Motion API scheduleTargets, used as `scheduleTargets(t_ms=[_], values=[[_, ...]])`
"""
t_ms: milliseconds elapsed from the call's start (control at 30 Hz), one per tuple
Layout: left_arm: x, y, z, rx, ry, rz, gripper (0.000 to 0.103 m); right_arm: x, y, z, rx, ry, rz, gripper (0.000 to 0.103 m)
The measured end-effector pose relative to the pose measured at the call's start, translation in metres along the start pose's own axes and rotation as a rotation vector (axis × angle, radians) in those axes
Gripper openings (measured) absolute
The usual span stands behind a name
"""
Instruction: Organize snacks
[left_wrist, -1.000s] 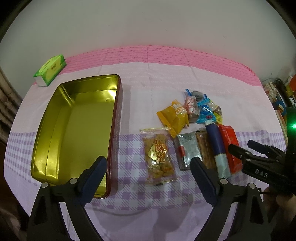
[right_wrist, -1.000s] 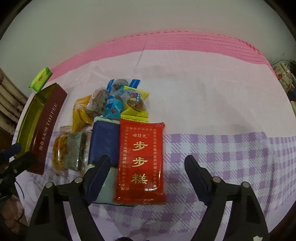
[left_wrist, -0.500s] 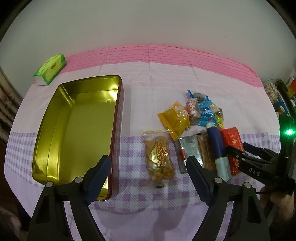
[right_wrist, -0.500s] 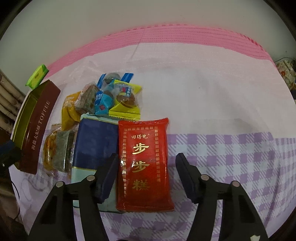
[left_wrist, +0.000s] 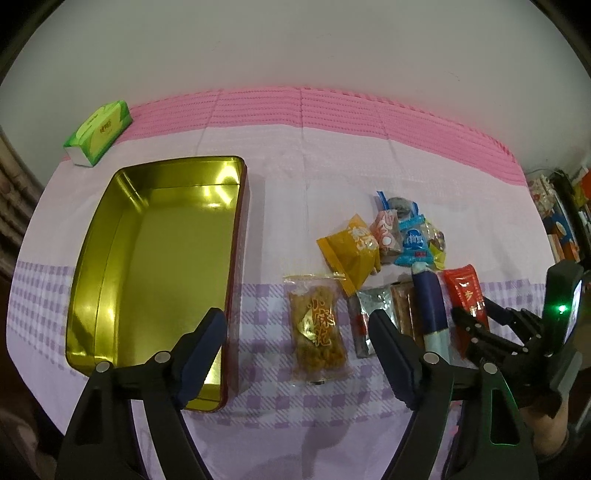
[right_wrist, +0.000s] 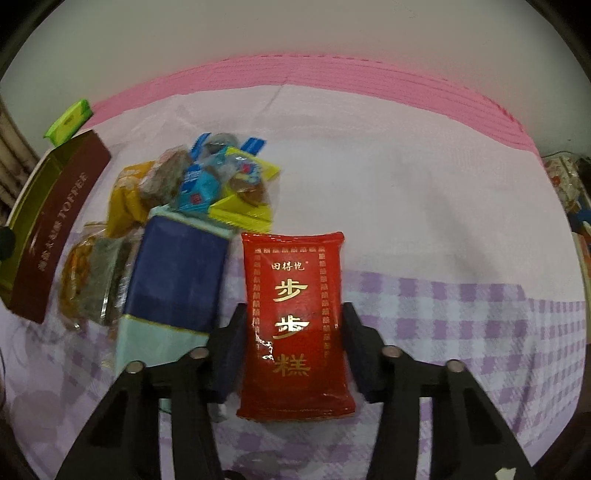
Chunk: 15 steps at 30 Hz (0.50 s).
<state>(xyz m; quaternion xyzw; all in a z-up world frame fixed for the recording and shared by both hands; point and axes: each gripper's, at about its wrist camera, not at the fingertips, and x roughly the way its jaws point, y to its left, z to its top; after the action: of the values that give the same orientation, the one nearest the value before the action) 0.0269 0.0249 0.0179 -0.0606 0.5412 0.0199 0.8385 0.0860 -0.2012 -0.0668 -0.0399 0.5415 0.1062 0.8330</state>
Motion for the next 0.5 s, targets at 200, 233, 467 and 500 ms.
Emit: scheduleTargets(t_ms=[200,233,467,500], values=[[0.002,0.003,0.007,-0.016,0.041,-0.016,0.075,-0.001,-0.037,0.003,0.097,0.019,-0.059,0.042],[0.003,0.003,0.008,-0.022,0.056,-0.026,0.073,-0.002,-0.043,0.004,0.111,0.022,-0.065,0.042],[0.020,-0.002,0.014,-0.071,0.200,-0.067,0.064,-0.003,-0.061,0.004,0.152,0.025,-0.087,0.042],[0.023,-0.004,0.014,-0.073,0.217,-0.066,0.062,-0.003,-0.061,0.004,0.152,0.025,-0.089,0.042]])
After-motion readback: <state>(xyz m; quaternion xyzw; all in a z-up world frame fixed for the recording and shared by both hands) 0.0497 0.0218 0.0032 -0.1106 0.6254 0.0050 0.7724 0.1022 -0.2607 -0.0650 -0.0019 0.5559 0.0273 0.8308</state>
